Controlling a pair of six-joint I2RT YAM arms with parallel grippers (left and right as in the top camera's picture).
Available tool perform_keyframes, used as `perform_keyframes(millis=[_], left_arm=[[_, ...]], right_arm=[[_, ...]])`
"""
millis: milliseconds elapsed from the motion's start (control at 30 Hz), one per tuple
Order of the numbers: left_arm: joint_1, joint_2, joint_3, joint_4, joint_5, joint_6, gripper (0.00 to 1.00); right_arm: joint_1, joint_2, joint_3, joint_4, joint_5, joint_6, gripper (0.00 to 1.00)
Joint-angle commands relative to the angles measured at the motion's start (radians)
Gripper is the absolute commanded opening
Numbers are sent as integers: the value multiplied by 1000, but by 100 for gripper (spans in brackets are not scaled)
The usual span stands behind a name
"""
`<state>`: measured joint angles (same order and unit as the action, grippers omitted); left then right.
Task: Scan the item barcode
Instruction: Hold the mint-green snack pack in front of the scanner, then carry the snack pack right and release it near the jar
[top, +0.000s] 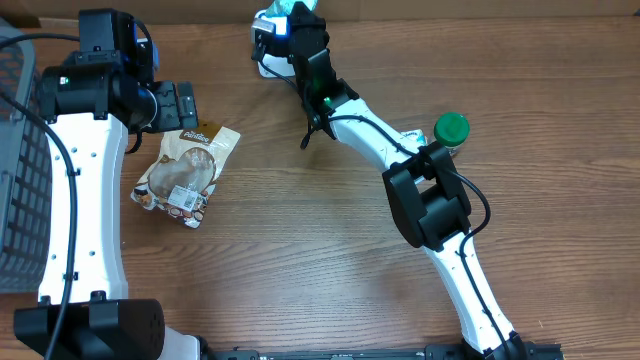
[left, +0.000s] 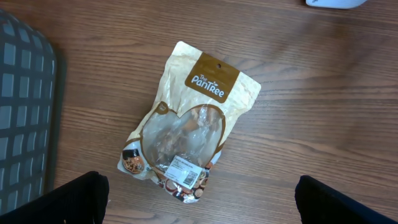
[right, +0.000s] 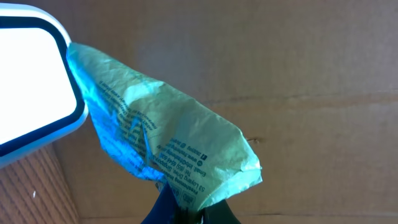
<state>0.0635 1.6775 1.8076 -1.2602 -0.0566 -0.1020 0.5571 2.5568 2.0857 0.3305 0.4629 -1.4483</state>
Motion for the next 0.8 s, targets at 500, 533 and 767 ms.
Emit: perform_keyframes(millis=[500, 533, 767], left_arm=[[1, -13, 12, 2, 5, -10, 100], [1, -13, 12, 2, 5, -10, 99], [1, -13, 12, 1, 5, -10, 100]], right_arm=[[26, -158, 15, 35, 14, 375, 4], [26, -188, 15, 11, 14, 468, 4], [27, -459, 15, -456, 14, 1215, 4]])
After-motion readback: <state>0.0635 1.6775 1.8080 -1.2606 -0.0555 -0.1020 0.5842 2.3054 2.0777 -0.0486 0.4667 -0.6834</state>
